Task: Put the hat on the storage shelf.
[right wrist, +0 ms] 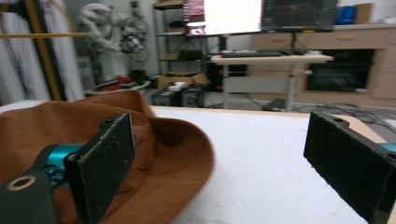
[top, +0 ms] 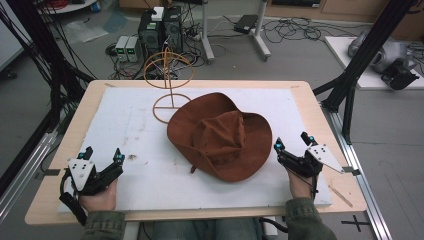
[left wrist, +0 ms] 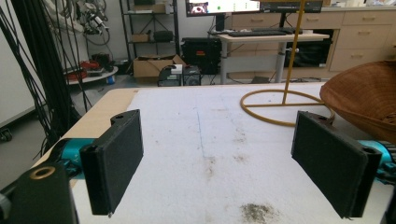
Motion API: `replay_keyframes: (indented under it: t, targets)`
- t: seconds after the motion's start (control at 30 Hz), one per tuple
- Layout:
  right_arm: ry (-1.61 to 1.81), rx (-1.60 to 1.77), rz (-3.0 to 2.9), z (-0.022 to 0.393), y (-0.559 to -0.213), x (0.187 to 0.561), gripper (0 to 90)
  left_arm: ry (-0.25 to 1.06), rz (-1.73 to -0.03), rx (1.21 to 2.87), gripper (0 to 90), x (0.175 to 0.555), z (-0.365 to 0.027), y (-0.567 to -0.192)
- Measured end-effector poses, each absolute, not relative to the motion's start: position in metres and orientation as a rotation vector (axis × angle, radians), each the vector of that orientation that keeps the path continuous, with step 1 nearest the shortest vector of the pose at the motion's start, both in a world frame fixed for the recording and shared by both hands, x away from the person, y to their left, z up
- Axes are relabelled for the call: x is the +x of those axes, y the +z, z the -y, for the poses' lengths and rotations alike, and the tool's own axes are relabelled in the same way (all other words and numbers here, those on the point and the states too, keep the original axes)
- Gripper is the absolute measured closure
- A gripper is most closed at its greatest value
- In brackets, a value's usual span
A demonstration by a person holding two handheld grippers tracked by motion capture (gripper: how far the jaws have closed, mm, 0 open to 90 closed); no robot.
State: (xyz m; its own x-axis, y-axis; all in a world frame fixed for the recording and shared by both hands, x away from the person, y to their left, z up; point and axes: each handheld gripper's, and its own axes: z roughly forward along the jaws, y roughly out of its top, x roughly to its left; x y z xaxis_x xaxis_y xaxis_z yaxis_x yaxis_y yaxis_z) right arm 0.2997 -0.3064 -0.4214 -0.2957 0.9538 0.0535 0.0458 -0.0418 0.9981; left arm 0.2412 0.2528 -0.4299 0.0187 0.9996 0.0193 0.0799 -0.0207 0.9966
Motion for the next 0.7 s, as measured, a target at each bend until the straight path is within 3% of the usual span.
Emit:
replay_keyframes:
  t: [0.7]
  targets:
    - [1.335, 0.82, -1.992, 0.226, -0.41, 0.315, 8.7, 1.169, -1.247, 1.304, 17.7, 0.243, -0.255, -0.432]
